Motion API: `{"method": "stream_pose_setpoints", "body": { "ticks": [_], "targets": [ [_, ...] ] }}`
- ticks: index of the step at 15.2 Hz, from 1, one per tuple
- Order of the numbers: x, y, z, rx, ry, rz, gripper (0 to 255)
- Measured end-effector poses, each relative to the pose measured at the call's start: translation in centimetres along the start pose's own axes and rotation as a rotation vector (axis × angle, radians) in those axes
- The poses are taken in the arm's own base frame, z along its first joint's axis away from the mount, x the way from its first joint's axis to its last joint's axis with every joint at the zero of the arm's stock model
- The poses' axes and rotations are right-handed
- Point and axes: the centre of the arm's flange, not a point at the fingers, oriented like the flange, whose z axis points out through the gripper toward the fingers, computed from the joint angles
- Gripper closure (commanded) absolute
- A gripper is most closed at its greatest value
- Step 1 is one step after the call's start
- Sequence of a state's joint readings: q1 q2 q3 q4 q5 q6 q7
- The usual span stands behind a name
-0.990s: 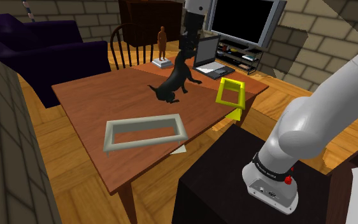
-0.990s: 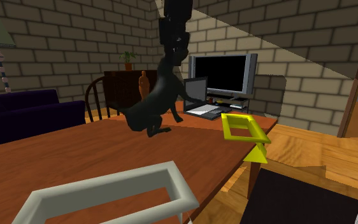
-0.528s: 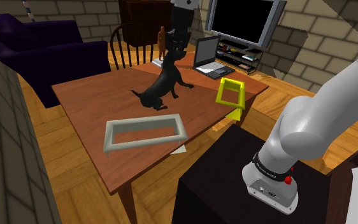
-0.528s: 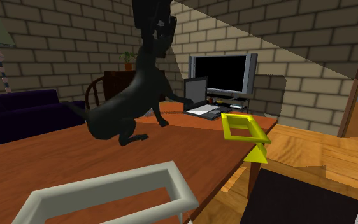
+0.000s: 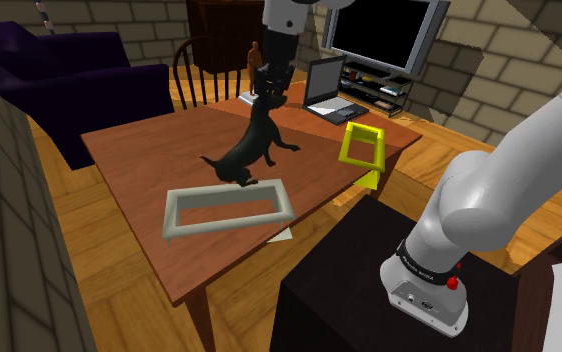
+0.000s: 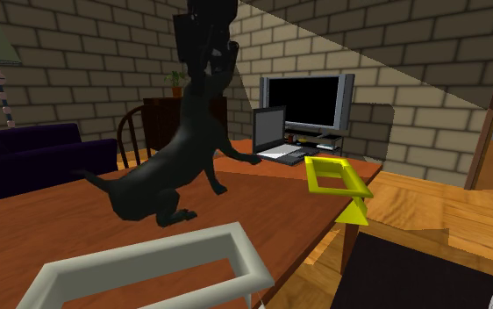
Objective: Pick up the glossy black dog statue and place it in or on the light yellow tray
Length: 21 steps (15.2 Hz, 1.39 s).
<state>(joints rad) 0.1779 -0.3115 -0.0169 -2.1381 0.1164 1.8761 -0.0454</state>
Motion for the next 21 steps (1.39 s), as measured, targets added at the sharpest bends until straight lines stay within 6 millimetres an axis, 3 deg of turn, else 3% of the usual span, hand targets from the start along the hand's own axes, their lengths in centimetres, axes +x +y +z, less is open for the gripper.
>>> {"method": "stream_pose_setpoints", "body": {
  "ticks": [21],
  "targets": [
    [-0.5,1.4,10.4,0.0,0.006,0.002,255]
  ]
}}
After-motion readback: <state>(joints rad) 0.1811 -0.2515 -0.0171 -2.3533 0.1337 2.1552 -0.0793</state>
